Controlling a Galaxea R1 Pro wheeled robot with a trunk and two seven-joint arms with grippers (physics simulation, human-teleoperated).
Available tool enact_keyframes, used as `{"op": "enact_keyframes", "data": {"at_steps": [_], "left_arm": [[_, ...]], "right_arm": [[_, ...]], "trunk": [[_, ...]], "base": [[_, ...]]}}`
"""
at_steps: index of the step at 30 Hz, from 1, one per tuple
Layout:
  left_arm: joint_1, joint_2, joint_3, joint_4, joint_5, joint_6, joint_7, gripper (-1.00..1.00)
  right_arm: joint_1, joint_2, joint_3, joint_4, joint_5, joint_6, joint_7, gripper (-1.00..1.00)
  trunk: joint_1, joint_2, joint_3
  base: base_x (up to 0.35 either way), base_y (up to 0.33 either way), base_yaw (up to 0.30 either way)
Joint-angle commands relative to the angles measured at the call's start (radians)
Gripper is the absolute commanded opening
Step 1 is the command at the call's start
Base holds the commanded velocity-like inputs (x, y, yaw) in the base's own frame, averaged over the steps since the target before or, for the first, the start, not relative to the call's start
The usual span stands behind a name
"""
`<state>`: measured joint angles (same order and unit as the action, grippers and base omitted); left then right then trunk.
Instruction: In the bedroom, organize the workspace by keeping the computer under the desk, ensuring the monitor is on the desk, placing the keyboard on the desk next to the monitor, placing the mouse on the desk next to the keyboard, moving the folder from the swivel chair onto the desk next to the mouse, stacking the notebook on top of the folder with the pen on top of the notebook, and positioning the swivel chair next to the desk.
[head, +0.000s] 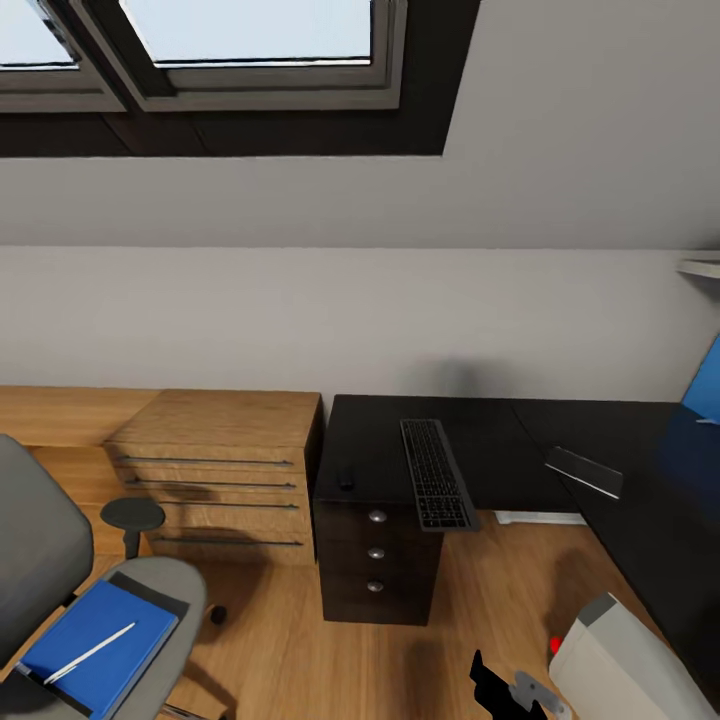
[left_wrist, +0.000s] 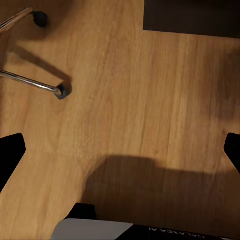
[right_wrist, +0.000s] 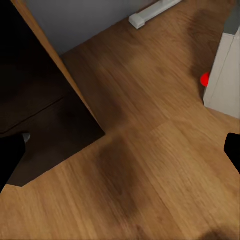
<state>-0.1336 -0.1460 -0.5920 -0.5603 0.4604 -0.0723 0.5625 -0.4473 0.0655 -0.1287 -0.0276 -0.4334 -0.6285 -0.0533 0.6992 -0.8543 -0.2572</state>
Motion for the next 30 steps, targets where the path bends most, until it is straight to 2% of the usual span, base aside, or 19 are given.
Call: {"op": "enact_keyframes", "data": {"at_steps": [1,30], "left_arm": [[-0.001,0.002,-0.008,0.0,0.011,-0.007,0.007,1.0],[-0.001,0.003,-0.008,0.0,0.009,-0.026,0.008,1.0]], "right_arm": [[-0.001,0.001,-0.007,0.0,0.01,-0.002,-0.005,1.0],[-0.001,0.002,-0.006,0.0,0.01,-0.005,-0.005,1.0]], "trunk": [[-0.004,0.006,0.003],[-0.115,0.209,0.137]], "base": [[0.0,0.0,0.0],[0.0,0.0,0.0]]}}
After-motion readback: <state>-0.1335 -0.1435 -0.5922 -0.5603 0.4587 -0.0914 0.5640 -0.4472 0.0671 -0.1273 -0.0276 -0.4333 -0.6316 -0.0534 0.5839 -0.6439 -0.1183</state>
